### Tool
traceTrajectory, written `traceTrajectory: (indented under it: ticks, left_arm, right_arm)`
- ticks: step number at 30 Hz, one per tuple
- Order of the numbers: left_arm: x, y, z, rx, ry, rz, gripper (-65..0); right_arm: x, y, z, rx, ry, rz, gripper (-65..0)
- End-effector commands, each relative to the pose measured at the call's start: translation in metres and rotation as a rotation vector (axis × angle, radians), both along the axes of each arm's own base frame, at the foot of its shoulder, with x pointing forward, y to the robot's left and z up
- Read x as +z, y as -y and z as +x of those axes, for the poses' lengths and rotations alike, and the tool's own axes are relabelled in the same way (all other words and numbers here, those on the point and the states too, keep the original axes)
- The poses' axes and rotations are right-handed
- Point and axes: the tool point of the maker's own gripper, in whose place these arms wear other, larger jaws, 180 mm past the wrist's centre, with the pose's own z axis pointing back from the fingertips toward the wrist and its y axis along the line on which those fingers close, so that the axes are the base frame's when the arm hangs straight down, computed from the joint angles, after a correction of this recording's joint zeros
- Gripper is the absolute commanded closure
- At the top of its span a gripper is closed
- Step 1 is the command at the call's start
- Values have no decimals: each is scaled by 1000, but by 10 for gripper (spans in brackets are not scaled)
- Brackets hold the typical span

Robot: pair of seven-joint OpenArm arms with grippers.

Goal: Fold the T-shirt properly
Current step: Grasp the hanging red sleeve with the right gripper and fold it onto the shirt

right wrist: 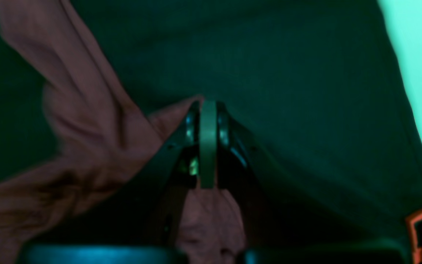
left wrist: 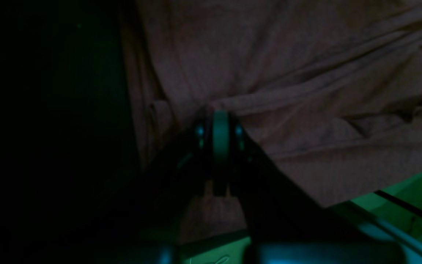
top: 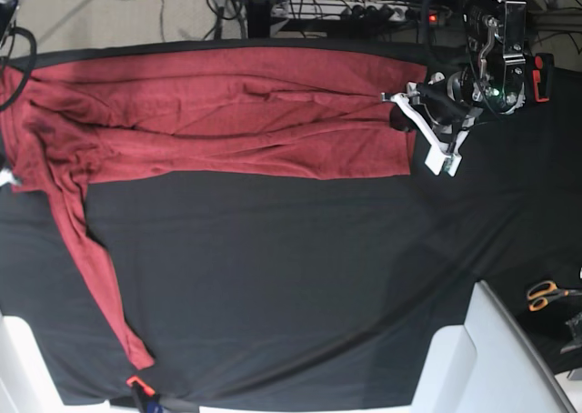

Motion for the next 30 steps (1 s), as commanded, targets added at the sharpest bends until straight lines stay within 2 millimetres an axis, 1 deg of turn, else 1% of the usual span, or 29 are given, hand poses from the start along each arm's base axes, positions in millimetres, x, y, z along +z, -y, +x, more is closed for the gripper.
traceTrajectory:
  ticks: [1,3,5,6,7,8,10,11,12,13,15,18,20,21,25,28,30]
  left_arm:
    - [7,-1,8,-3,33,-4,0]
    - [7,-1,8,-4,33,-5,0]
    - [8,0,8,-6,34,-5,0]
    - [8,0,8,-6,34,-5,0]
    - [8,0,8,-6,34,-5,0]
    - [8,0,8,-6,34,-5,0]
    - [7,0,8,-5,34,-7,0]
    - [8,0,8,-5,35,-7,0]
    - [8,0,8,-5,35,-7,0]
    - [8,0,8,-5,35,-7,0]
    - [7,0,8,-5,34,-7,0]
    - [7,1,7,-6,33,-7,0]
    - [9,0,9,-7,39,-5,0]
    - [10,1,9,-8,42,-5,0]
    - [11,-1,10,-5,44,-2,0]
    - [11,-3,11,-3,46,0,-2]
    - [11,-3,11,-2,47,1,-122]
  right_arm:
    - [22,8,11,12,44,-36,0]
    - [30,4,14,29,37,-41,-2]
    - [32,1,18,34,44,-40,-5]
    - [37,-3,27,46,61,-37,-15]
    - [38,-11,37,69,67,-32,-47]
    - [35,-19,45,95,58,-27,-87]
    - [24,-42,63,166,26,-13,-177]
    - [20,-51,70,197,10,-12,-207]
    - [17,-58,76,229,-11,-18,-231]
    - [14,-69,84,267,-25,-22,-242]
    - [6,-85,95,323,-65,-25,-249]
    - [-4,-91,107,337,-111,-11,-251]
    - [-13,-88,111,321,-148,5,-269]
    - [-16,-88,114,323,-151,4,-291]
    - [-21,-87,119,339,-136,-19,-422]
    - [-28,-85,113,330,-155,-13,-491]
    - [-27,-82,117,314,-130,-8,-528]
